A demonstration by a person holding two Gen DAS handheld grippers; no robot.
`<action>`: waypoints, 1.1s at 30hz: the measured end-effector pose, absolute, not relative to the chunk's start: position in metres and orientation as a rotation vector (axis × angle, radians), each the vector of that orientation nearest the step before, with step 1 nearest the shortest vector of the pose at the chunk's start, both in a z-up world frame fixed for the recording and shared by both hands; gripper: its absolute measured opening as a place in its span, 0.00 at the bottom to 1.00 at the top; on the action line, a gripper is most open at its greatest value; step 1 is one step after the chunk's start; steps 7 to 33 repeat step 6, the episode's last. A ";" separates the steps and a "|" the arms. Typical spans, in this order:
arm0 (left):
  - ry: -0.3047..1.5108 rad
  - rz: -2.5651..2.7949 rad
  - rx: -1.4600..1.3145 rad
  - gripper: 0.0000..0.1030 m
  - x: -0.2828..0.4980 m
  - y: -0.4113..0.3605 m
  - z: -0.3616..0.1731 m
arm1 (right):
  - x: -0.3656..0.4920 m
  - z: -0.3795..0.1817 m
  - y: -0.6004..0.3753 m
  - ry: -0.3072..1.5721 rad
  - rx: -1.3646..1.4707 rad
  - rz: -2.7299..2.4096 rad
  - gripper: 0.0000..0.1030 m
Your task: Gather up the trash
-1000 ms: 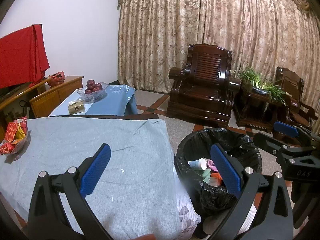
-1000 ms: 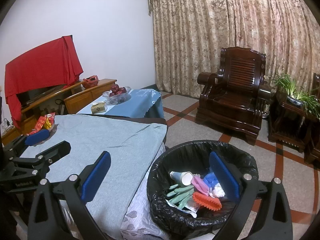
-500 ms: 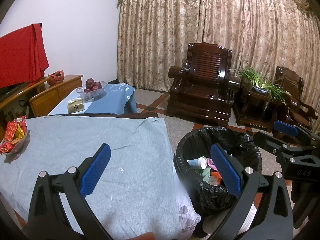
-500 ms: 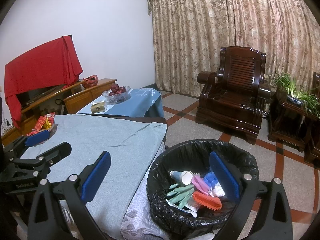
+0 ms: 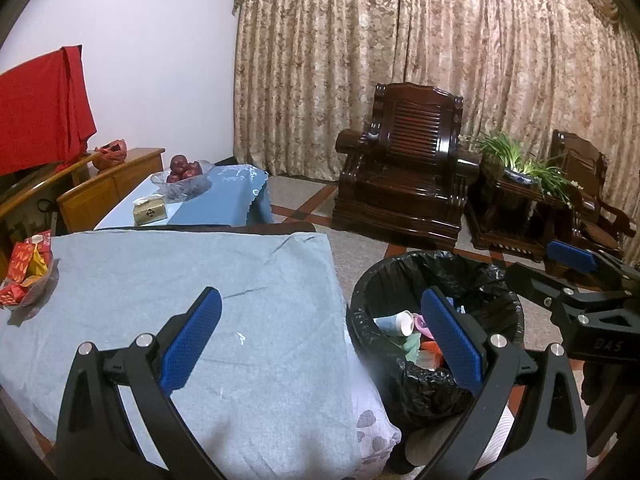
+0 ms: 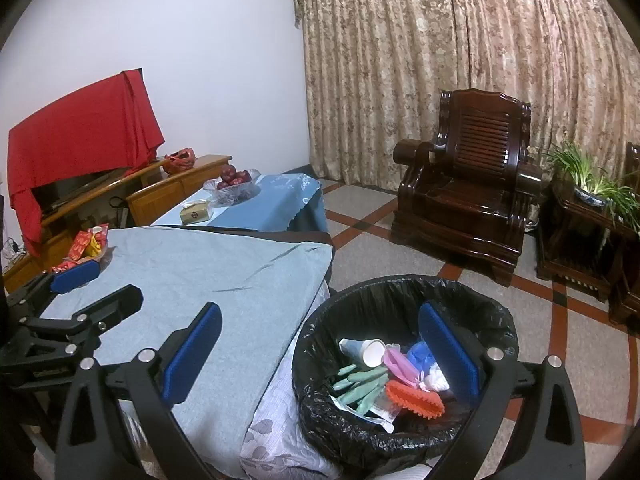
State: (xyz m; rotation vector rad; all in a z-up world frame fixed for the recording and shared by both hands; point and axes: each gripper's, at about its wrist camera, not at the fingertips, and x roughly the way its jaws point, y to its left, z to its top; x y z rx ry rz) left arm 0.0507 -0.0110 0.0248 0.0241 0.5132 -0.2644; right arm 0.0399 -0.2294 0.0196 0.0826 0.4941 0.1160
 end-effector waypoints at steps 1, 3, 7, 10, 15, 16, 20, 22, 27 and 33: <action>0.514 -0.263 0.024 0.94 0.051 -0.011 0.023 | 0.040 0.020 -0.230 0.494 0.083 0.116 0.94; 0.514 -0.264 0.023 0.94 0.051 -0.011 0.024 | 0.039 0.020 -0.229 0.494 0.083 0.115 0.94; 0.515 -0.264 0.024 0.94 0.051 -0.011 0.024 | 0.040 0.020 -0.230 0.495 0.082 0.115 0.94; 0.515 -0.264 0.024 0.94 0.051 -0.011 0.024 | 0.040 0.020 -0.230 0.495 0.082 0.115 0.94; 0.515 -0.264 0.024 0.94 0.051 -0.011 0.024 | 0.040 0.020 -0.230 0.495 0.082 0.115 0.94; 0.515 -0.264 0.024 0.94 0.051 -0.011 0.024 | 0.040 0.020 -0.230 0.495 0.082 0.115 0.94; 0.515 -0.264 0.024 0.94 0.051 -0.011 0.024 | 0.040 0.020 -0.230 0.495 0.082 0.115 0.94; 0.515 -0.264 0.024 0.94 0.051 -0.011 0.024 | 0.040 0.020 -0.230 0.495 0.082 0.115 0.94; 0.515 -0.264 0.024 0.94 0.051 -0.011 0.024 | 0.040 0.020 -0.230 0.495 0.082 0.115 0.94; 0.515 -0.264 0.024 0.94 0.051 -0.011 0.024 | 0.040 0.020 -0.230 0.495 0.082 0.115 0.94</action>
